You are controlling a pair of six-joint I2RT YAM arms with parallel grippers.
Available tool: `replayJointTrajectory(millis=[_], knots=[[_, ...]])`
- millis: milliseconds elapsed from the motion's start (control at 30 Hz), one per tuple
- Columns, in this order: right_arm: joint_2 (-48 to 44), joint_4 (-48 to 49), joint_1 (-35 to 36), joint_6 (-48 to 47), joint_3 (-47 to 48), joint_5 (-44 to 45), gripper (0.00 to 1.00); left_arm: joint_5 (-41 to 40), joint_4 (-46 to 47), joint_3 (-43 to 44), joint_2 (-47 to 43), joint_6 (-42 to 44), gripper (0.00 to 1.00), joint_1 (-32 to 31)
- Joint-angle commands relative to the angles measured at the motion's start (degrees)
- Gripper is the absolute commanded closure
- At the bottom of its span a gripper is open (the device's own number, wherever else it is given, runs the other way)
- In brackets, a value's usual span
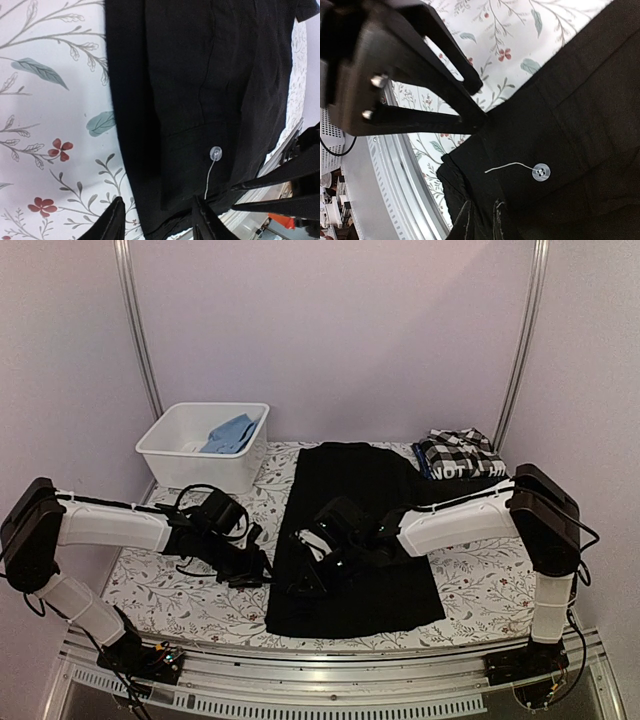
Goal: Fold and stack the long sleeve shirts
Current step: Move the 1/3-folded shirt to the center of the board.
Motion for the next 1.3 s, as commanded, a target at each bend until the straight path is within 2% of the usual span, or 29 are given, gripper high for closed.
replayJointTrajectory(millis=[0, 133, 233, 667, 733, 833, 933, 1000, 1267], knots=[[3.3, 2.6, 1.1, 1.6, -2.7, 0.7, 0.87, 0.8, 1.9, -0.5, -0.7, -1.5, 0.53, 0.8], [4.9, 3.7, 1.1, 2.0, -3.7, 0.9, 0.88, 2.0, 2.5, -1.6, -0.3, -2.7, 0.45, 0.7], [5.2, 3.9, 1.1, 1.9, -4.2, 1.2, 0.88, 2.9, 2.9, -2.7, -0.1, -3.1, 0.44, 0.4], [-5.7, 2.6, 1.1, 0.8, -7.0, 7.6, 0.84, 5.8, 2.7, -6.9, 0.3, -6.6, 0.55, -5.7], [-7.7, 2.4, 1.1, 0.8, -7.0, 9.3, 0.81, 6.1, 2.9, -6.4, 1.6, -6.8, 0.58, -6.2], [-9.1, 1.9, 1.0, 0.6, -7.1, 11.4, 0.76, 6.2, 2.9, -6.0, 3.4, -7.0, 0.70, -6.8], [-9.9, 1.7, 0.6, 0.7, -7.6, 13.5, 0.73, 6.4, 2.5, -5.7, 4.2, -7.6, 0.90, -6.8], [-10.1, 1.8, -0.1, 1.0, -7.7, 13.8, 0.72, 6.3, 2.0, -5.6, 4.2, -8.1, 0.99, -6.8], [-12.5, 4.3, -1.0, 1.2, -11.2, 14.3, 0.68, 1.7, -8.4, -5.8, 1.8, -6.7, 1.00, -3.8]])
